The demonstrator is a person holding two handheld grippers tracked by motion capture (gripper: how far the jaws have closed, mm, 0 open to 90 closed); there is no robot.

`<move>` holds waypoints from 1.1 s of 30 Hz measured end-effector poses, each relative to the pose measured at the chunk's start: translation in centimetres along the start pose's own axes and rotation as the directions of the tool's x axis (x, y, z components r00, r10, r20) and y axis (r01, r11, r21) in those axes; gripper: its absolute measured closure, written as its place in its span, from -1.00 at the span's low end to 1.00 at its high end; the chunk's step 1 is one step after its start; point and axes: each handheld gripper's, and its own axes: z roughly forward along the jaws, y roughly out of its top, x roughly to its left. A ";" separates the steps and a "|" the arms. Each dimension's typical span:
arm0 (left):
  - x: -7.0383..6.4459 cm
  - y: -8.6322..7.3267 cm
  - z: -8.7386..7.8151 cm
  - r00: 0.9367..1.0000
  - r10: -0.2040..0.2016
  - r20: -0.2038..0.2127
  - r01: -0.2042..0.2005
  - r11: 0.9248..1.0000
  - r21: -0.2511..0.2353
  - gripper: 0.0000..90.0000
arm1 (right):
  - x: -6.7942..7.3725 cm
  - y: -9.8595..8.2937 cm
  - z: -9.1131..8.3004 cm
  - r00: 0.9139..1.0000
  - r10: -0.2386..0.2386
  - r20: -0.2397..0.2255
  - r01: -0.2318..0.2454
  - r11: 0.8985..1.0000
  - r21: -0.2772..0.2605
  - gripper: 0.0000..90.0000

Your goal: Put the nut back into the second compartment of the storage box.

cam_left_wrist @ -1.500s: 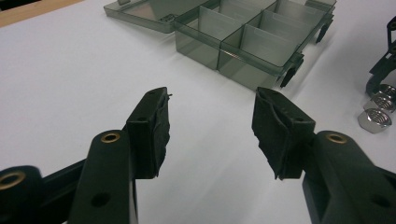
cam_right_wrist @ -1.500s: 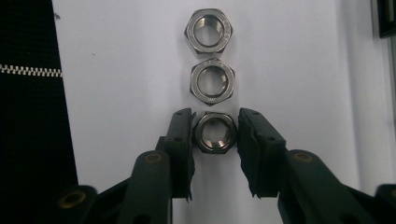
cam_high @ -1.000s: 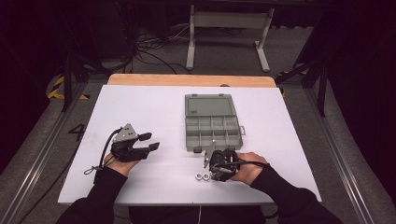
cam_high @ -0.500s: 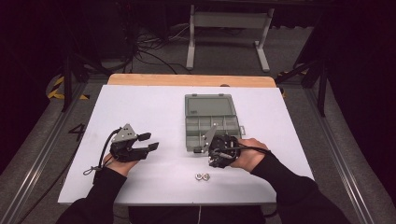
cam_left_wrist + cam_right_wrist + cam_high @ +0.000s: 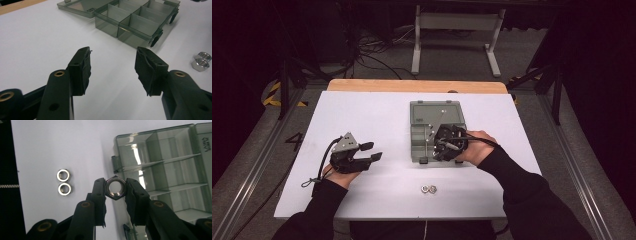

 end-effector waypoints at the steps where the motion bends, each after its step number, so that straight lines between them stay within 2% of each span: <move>1: 0.0 0.0 0.0 1.000 0.001 -0.001 -0.001 1.000 0.000 0.04 | -0.2 0.1 -0.1 1.000 0.005 -0.001 -0.005 1.000 -0.003 0.56; 7: 0.0 0.0 0.0 1.000 0.008 -0.008 -0.008 1.000 -0.003 0.02 | -1.9 0.9 -0.5 1.000 0.021 0.019 -0.021 1.000 -0.016 0.56; 13: -0.1 0.0 0.1 1.000 0.011 -0.013 -0.011 1.000 -0.017 -0.18 | -4.0 1.5 -0.5 0.998 0.052 0.035 -0.051 0.998 -0.027 0.56; 16: -0.1 -0.1 0.1 1.000 0.011 -0.015 -0.012 1.000 -0.019 -0.28 | -5.3 1.7 -0.3 0.996 0.083 0.038 -0.082 0.996 -0.036 0.56; 18: -0.1 -0.1 0.1 1.000 0.006 -0.015 -0.006 1.000 -0.020 -0.35 | -5.6 1.8 -0.2 0.996 0.084 0.038 -0.083 0.996 -0.032 0.56; 19: -0.1 -0.1 0.1 1.000 0.005 -0.020 -0.005 1.000 -0.025 -0.35 | -5.9 1.8 -0.1 0.995 0.090 0.039 -0.088 0.996 -0.029 0.56; 20: 0.0 -0.1 0.1 1.000 0.003 -0.023 -0.004 1.000 -0.030 -0.49 | -6.6 1.9 0.3 0.994 0.103 0.042 -0.102 0.995 -0.024 0.56; 28: 0.1 0.0 0.2 1.000 -0.012 -0.006 0.012 0.999 -0.044 -0.72 | -8.3 1.8 2.1 0.991 0.126 0.051 -0.127 0.992 0.010 0.56; 33: 0.2 0.0 0.2 1.000 -0.022 -0.016 0.021 0.998 -0.057 -0.85 | -9.3 1.7 3.0 0.987 0.151 0.061 -0.152 0.988 0.016 0.56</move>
